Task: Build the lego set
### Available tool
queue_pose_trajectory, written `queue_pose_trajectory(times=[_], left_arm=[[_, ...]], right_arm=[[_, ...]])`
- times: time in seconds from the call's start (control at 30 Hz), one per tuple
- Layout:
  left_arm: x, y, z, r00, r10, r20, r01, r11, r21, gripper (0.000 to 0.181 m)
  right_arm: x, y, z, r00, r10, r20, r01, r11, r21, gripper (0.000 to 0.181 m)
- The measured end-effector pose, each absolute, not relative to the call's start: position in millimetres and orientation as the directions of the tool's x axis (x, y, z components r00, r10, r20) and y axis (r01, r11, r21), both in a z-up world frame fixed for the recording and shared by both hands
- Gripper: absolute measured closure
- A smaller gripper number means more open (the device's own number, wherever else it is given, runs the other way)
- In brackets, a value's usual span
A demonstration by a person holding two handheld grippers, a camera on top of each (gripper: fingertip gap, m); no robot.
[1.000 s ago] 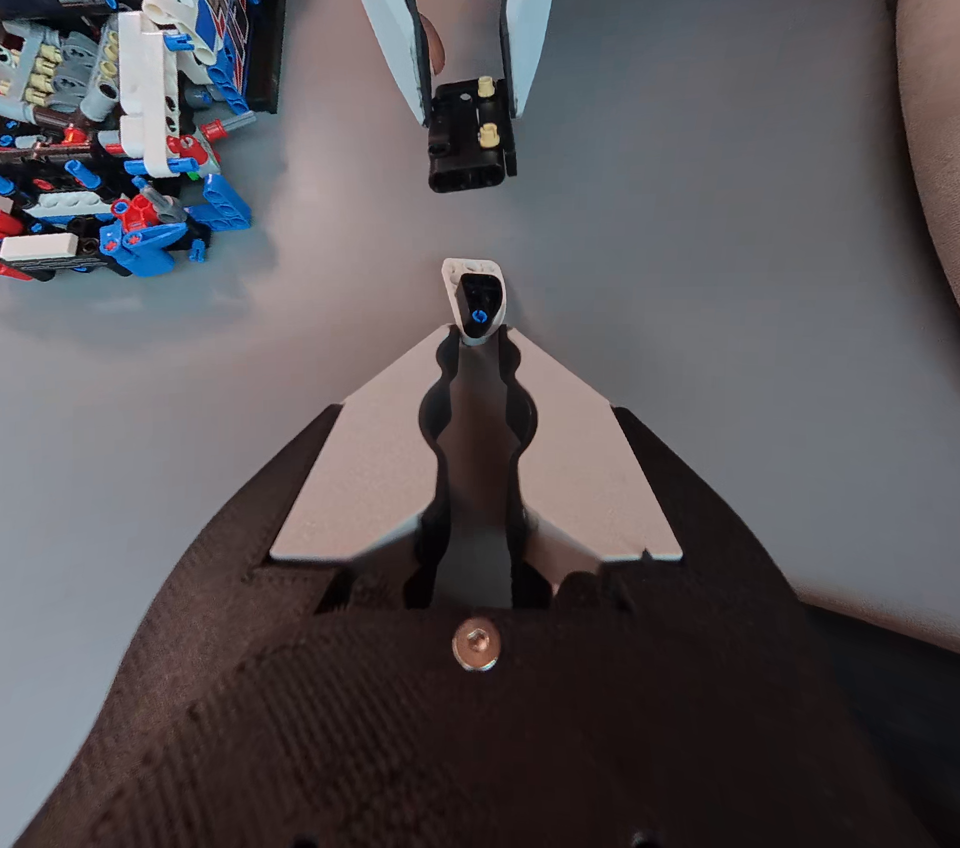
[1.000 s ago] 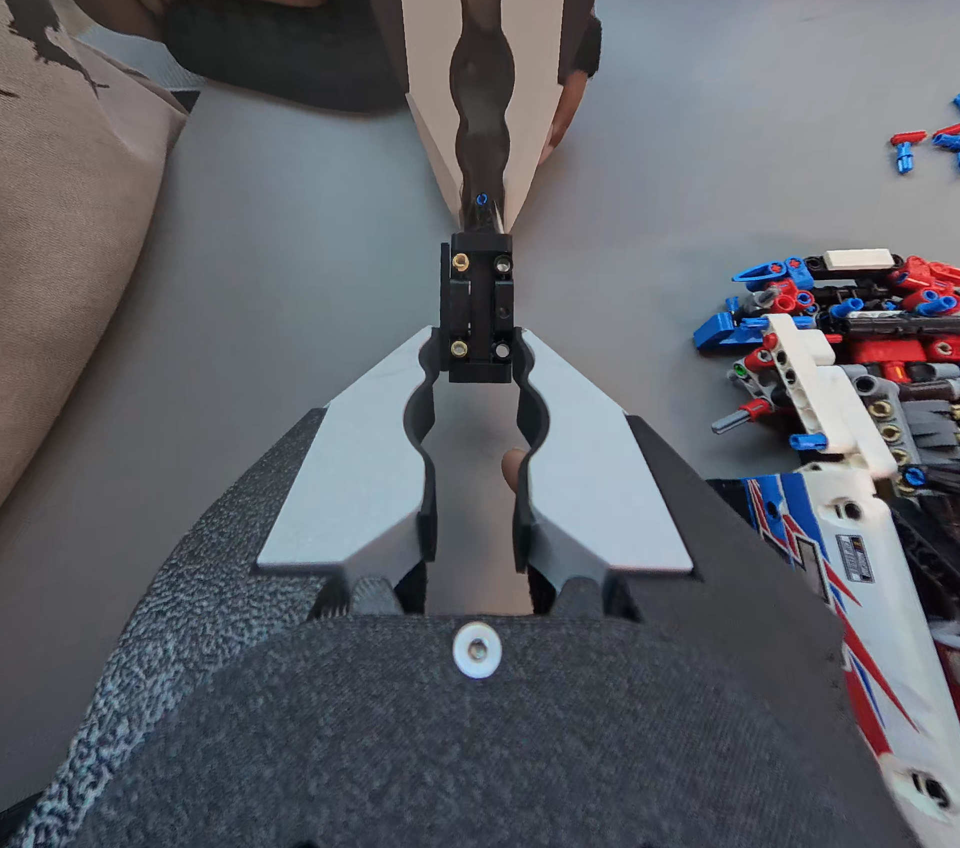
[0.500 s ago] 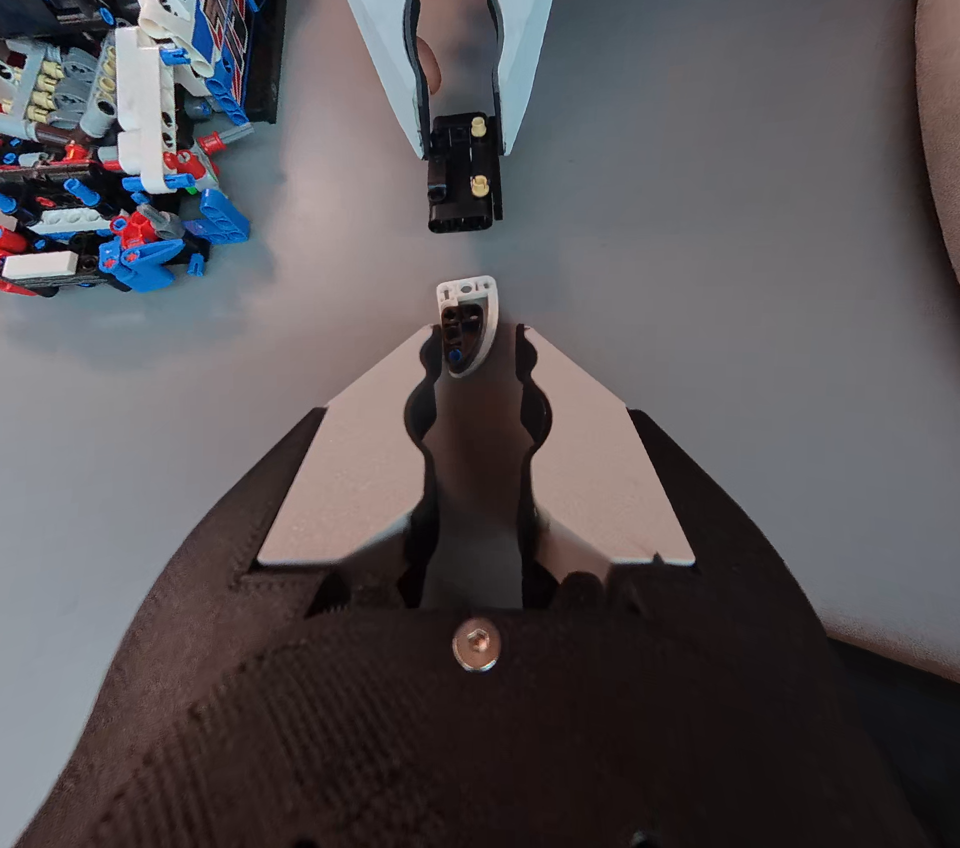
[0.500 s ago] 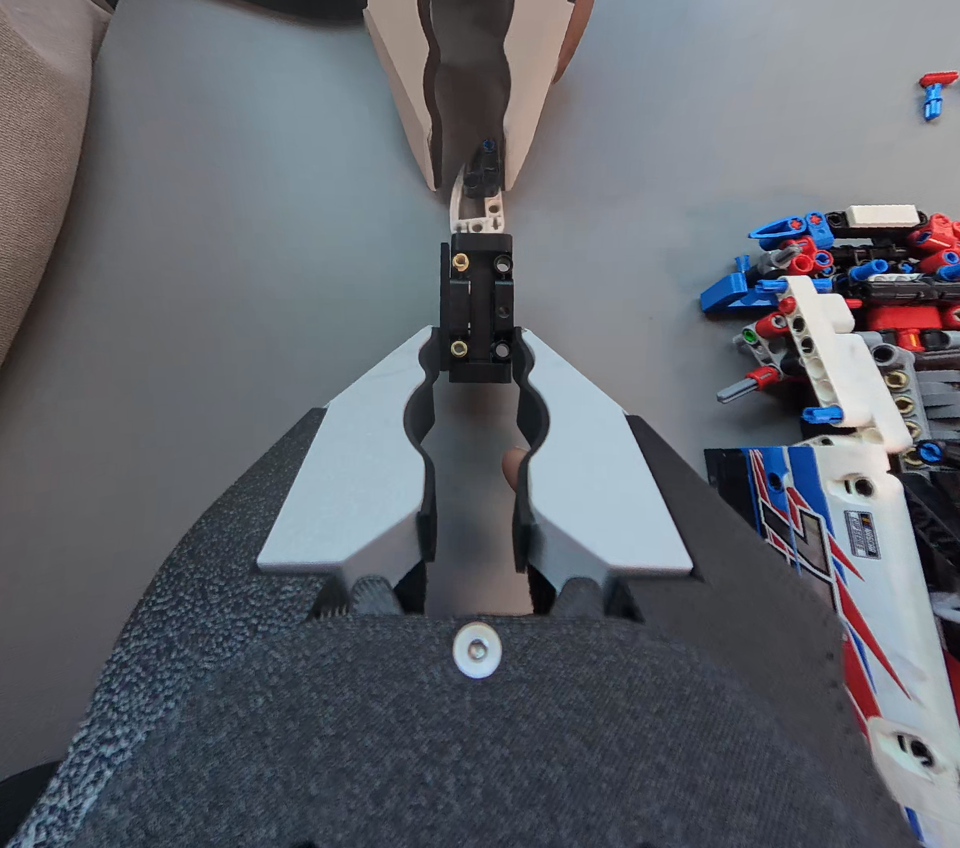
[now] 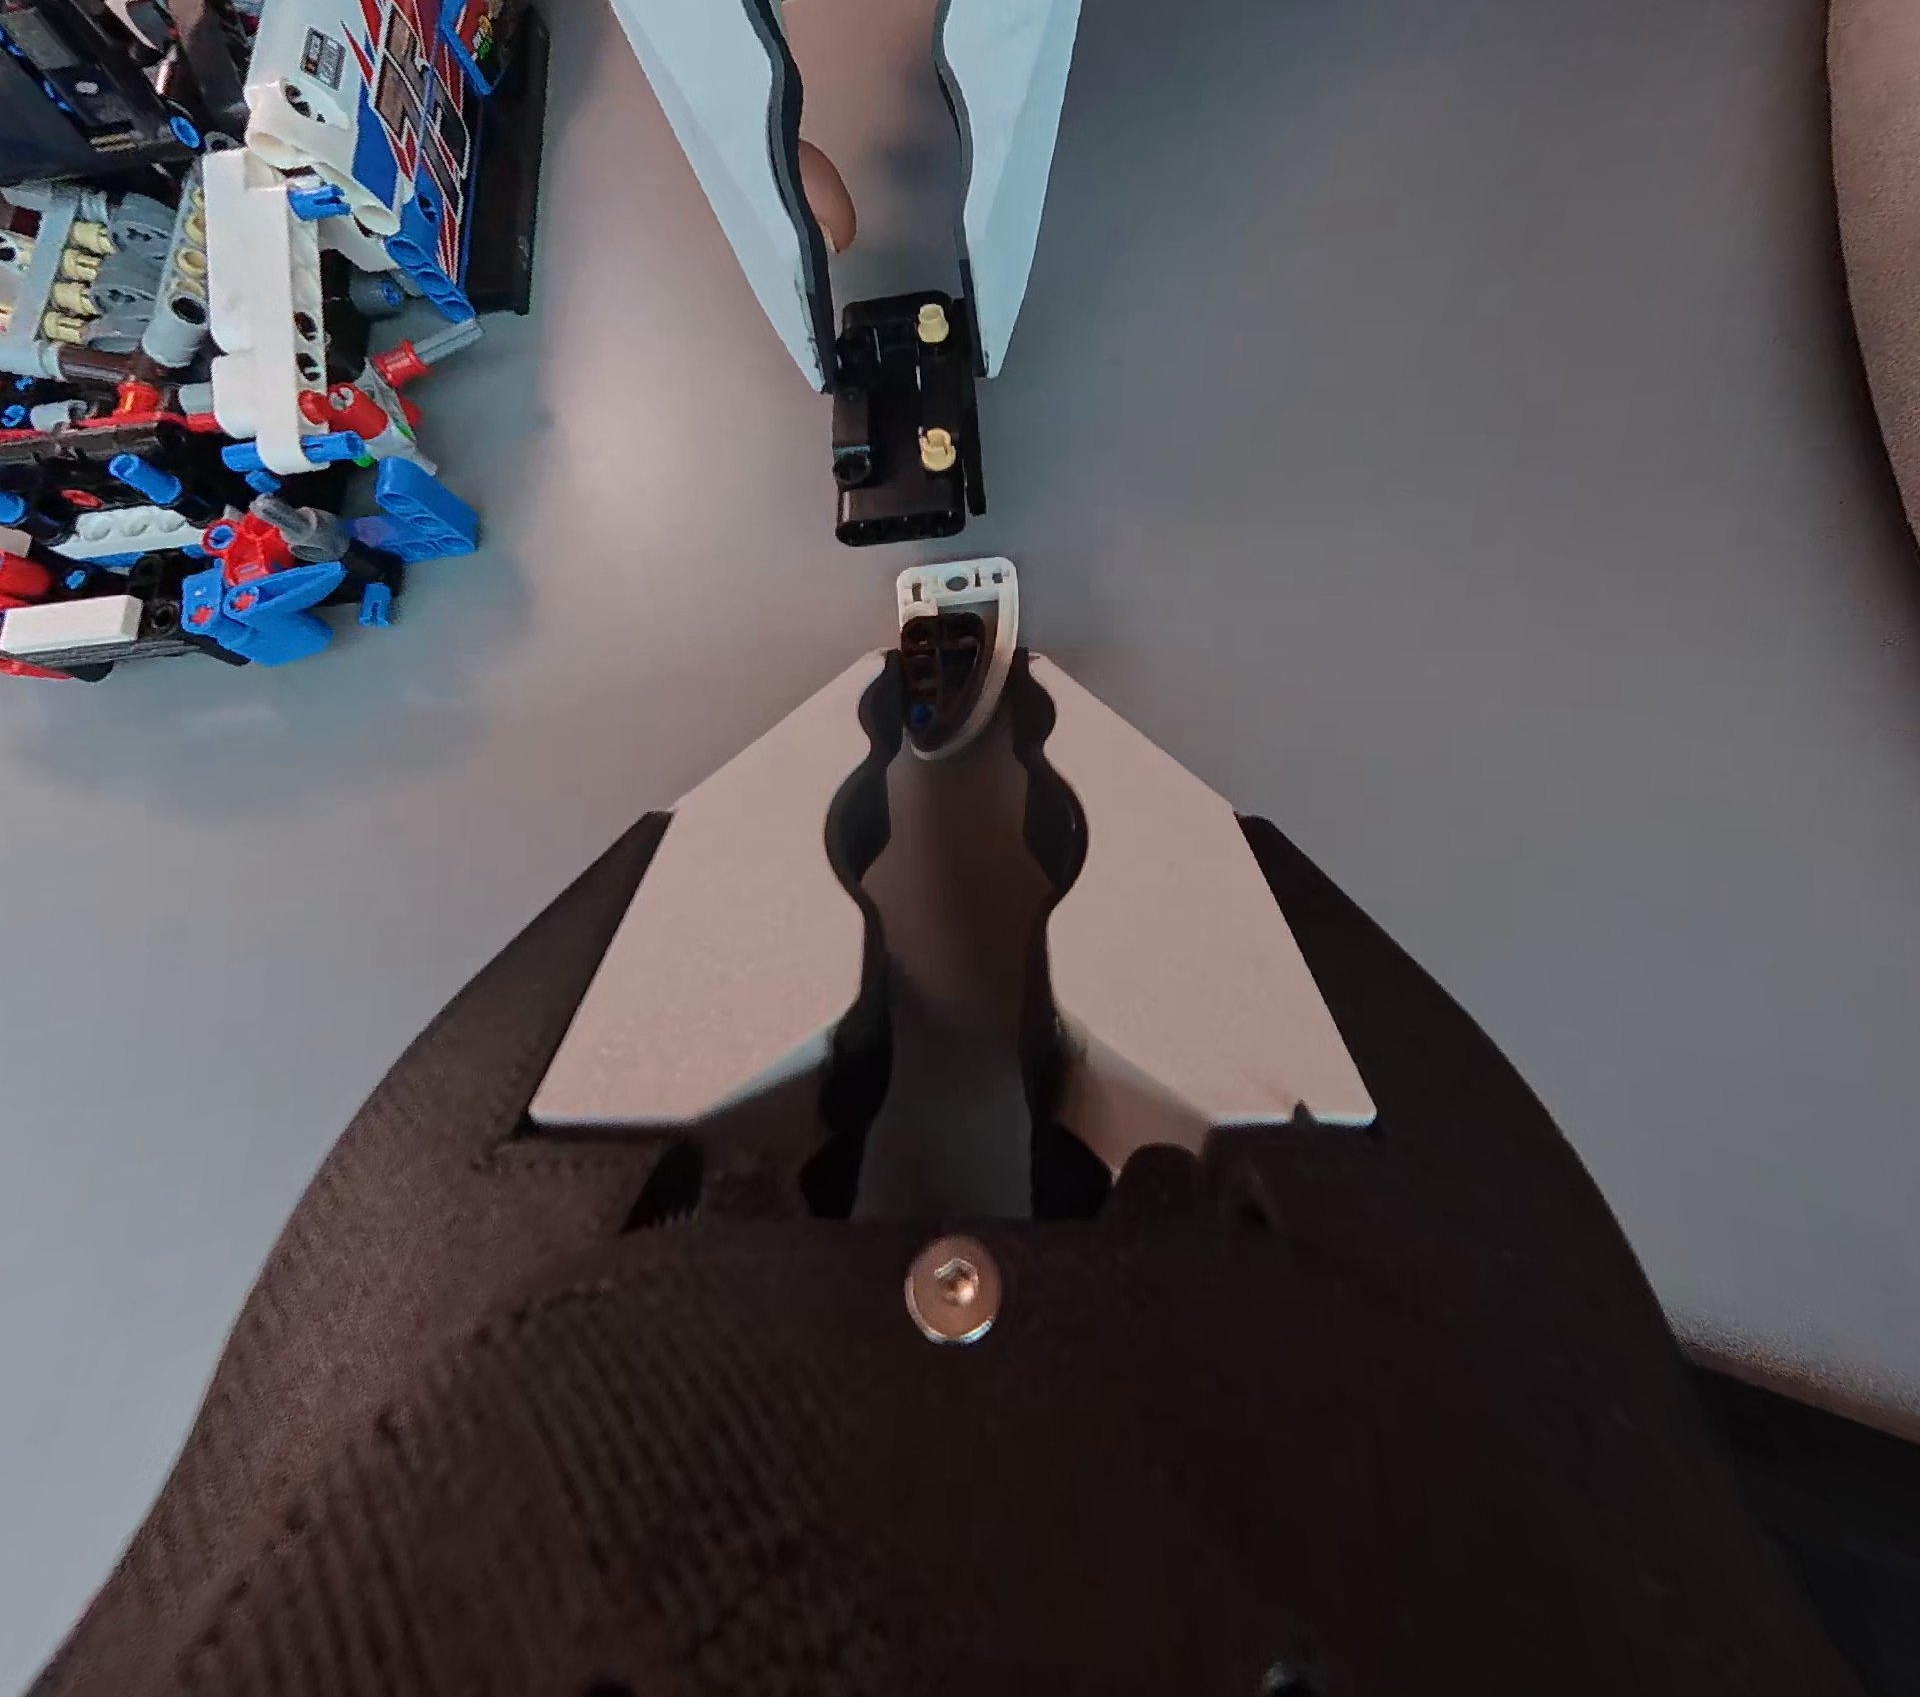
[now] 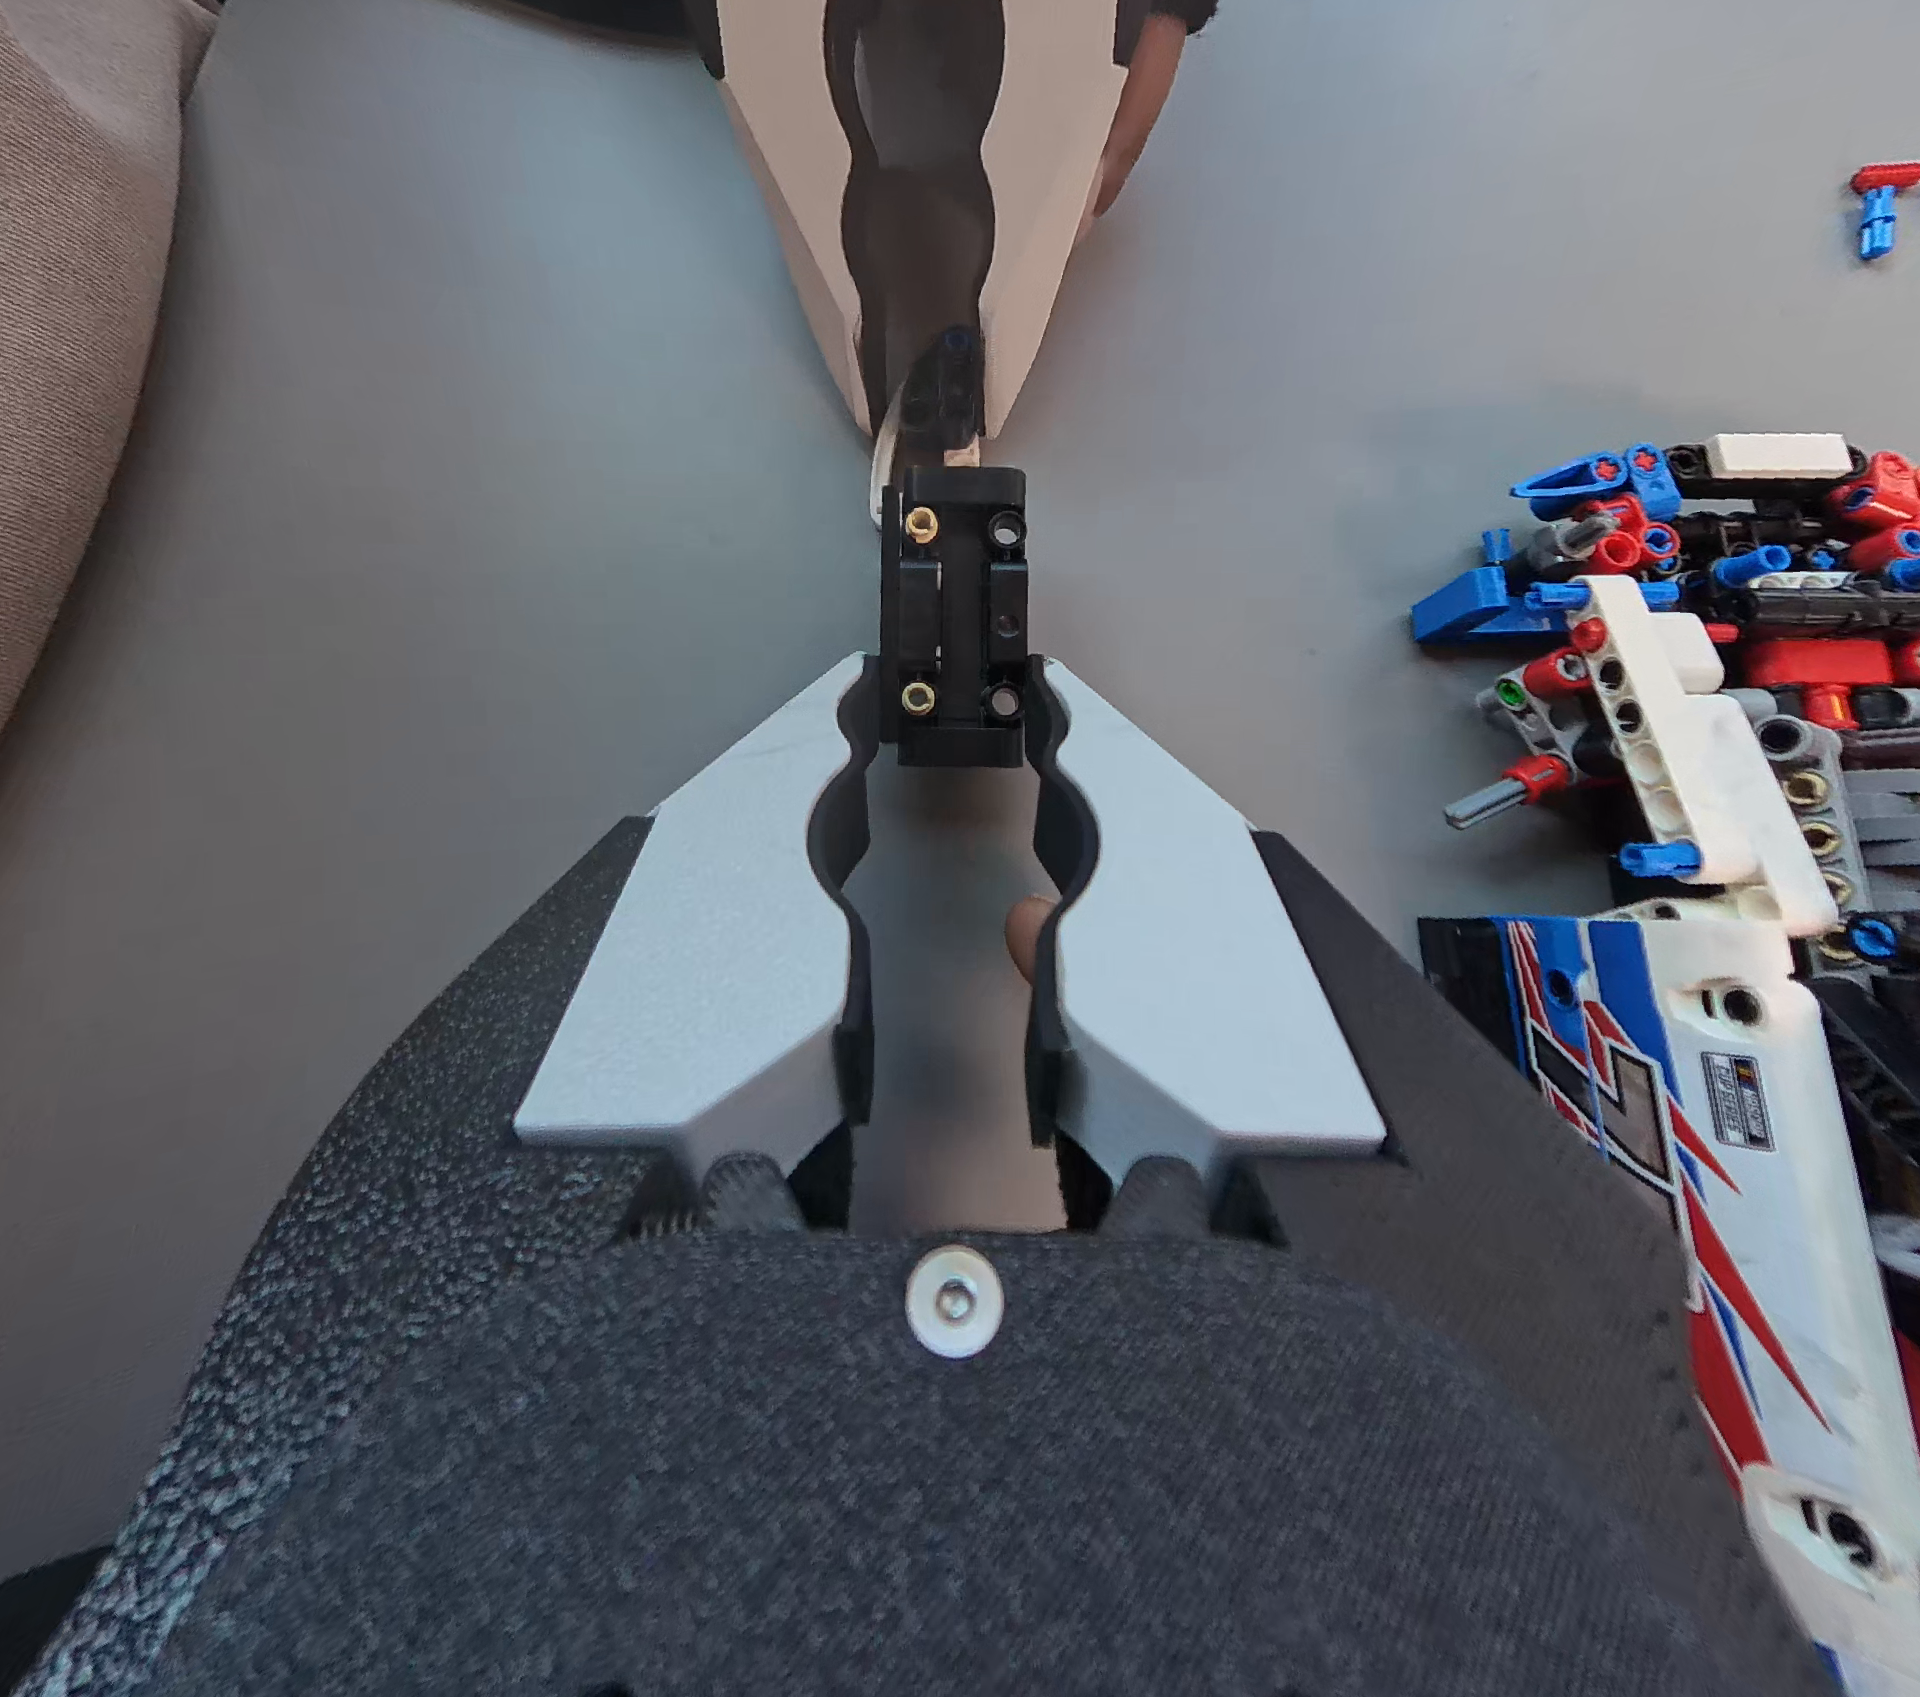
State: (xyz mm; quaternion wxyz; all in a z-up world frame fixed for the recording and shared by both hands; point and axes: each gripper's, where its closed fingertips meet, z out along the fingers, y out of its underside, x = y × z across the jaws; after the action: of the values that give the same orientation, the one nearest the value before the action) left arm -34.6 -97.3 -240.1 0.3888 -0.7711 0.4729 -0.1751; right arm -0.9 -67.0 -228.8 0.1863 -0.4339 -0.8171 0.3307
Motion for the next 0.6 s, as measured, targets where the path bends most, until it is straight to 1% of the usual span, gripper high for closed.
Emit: queue_pose_trajectory(times=[0.13, 0.3, 0.6], left_arm=[[-34, -94, -240, 0.505, -0.855, -0.116, -0.594, -0.247, -0.766, 0.162], [-37, -94, -239, 0.517, -0.851, -0.094, -0.579, -0.267, -0.77, 0.152], [-42, -97, -240, 0.515, -0.855, -0.063, -0.574, -0.29, -0.766, 0.159]], right_arm=[[-2, -70, -228, -0.56, 0.828, 0.026, 0.581, 0.415, -0.701, 0.157], [-3, -73, -228, -0.564, 0.825, 0.039, 0.577, 0.428, -0.695, 0.157], [-5, -77, -229, -0.568, 0.822, 0.049, 0.577, 0.439, -0.689, 0.157]])
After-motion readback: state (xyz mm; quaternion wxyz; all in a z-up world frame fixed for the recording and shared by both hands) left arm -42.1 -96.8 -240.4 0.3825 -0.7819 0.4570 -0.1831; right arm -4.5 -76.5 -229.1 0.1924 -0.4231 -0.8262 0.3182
